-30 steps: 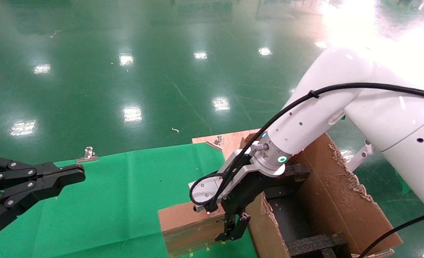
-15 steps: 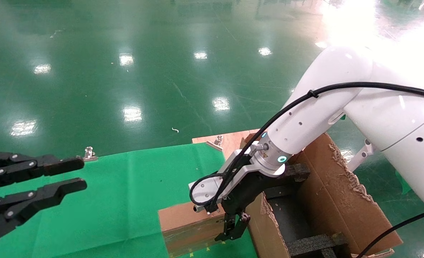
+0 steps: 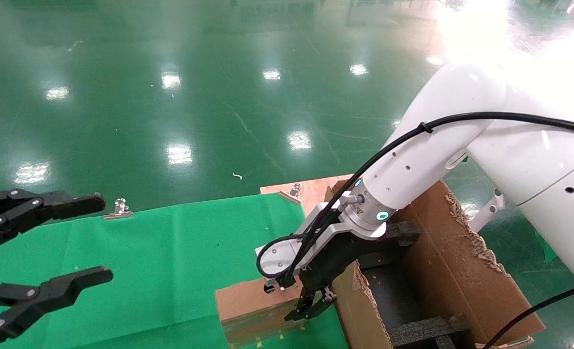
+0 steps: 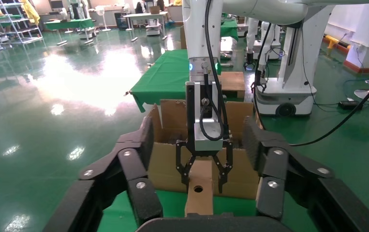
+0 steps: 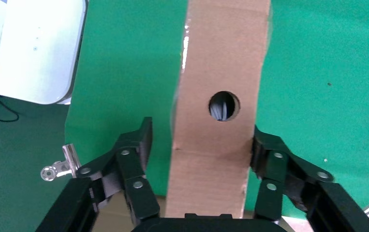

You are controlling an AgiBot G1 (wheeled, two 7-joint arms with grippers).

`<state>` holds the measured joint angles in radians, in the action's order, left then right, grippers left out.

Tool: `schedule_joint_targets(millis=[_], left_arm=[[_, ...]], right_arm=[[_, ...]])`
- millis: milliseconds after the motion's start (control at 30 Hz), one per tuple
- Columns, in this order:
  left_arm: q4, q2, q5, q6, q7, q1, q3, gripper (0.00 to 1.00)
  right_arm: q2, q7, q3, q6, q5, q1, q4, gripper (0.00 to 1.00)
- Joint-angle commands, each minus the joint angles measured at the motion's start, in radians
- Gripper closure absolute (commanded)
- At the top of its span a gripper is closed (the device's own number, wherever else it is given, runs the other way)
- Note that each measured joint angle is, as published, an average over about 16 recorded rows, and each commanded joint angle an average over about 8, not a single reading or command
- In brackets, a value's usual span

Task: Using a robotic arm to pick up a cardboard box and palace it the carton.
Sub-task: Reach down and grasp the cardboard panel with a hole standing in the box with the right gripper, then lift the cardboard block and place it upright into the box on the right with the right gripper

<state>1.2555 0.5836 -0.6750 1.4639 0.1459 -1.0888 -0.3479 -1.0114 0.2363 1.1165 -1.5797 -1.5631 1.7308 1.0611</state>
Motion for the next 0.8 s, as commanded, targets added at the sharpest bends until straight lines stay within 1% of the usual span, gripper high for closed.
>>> schedule_joint_targets(millis=[33, 367, 500, 633, 800], left_arm=[[0.0, 0.0, 0.0, 0.0, 0.0, 0.0, 0.0, 0.0], [0.0, 0.0, 0.0, 0.0, 0.0, 0.0, 0.0, 0.0], [0.0, 0.0, 0.0, 0.0, 0.0, 0.0, 0.0, 0.0], [0.0, 0.0, 0.0, 0.0, 0.0, 0.0, 0.0, 0.0], [0.0, 0.0, 0.0, 0.0, 0.0, 0.0, 0.0, 0.0]], right_arm=[[0.0, 0.0, -0.001, 0.0, 0.0, -0.001, 0.0, 1.0], [0.003, 0.003, -0.001, 0.003, 0.004, -0.001, -0.001, 1.0], [0.019, 0.003, -0.008, 0.008, 0.032, 0.016, -0.01, 1.0], [0.047, -0.007, -0.024, 0.004, 0.083, 0.071, -0.031, 1.0], [0.077, -0.023, -0.017, -0.008, 0.139, 0.194, -0.059, 1.0]])
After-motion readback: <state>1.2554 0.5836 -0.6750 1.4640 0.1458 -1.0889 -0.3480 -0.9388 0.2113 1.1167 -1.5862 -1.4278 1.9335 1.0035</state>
